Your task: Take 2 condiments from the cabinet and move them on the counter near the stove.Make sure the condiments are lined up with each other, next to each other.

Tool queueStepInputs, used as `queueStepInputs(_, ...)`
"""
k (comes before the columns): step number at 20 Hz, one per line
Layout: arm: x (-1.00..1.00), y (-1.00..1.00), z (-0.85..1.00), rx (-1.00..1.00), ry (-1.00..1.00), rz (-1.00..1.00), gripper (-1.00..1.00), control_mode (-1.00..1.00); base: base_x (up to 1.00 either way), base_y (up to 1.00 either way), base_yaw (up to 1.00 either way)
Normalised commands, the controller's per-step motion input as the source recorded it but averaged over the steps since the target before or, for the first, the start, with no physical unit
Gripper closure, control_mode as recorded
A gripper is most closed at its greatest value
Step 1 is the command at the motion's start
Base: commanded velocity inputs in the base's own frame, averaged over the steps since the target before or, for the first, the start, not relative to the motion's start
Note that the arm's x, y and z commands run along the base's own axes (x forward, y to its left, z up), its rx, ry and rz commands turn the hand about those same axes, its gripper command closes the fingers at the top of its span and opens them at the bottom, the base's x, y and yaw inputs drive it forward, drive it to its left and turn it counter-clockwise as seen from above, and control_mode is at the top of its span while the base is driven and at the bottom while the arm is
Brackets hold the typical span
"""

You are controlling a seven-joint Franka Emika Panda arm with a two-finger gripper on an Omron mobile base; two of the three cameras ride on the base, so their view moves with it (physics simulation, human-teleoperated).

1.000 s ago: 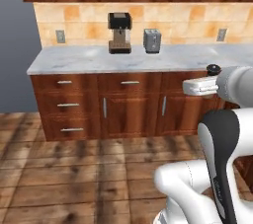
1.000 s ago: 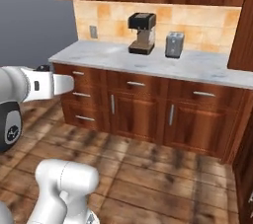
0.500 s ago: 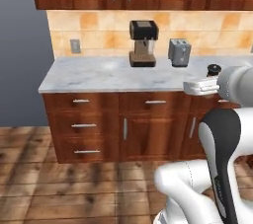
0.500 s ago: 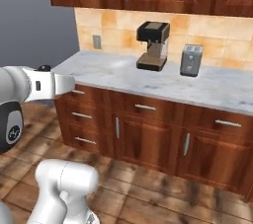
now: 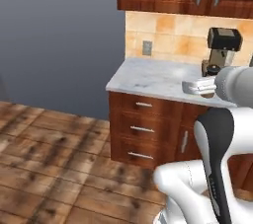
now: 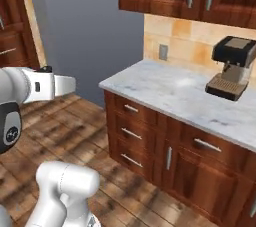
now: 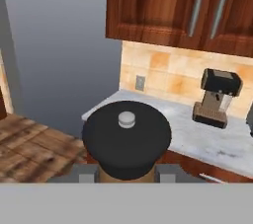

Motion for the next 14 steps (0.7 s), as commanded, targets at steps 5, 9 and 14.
queueStepInputs(5,0.0,0.0,0.0,0.0,0.0,0.0,1.0,1.0,-0.2,0.45,1.0)
queueStepInputs(9,0.0,0.0,0.0,0.0,0.0,0.0,1.0,1.0,0.0,0.18,1.0)
queueStepInputs(14,0.0,0.0,0.0,0.0,0.0,0.0,1.0,1.0,0.48,-0.26,0.86)
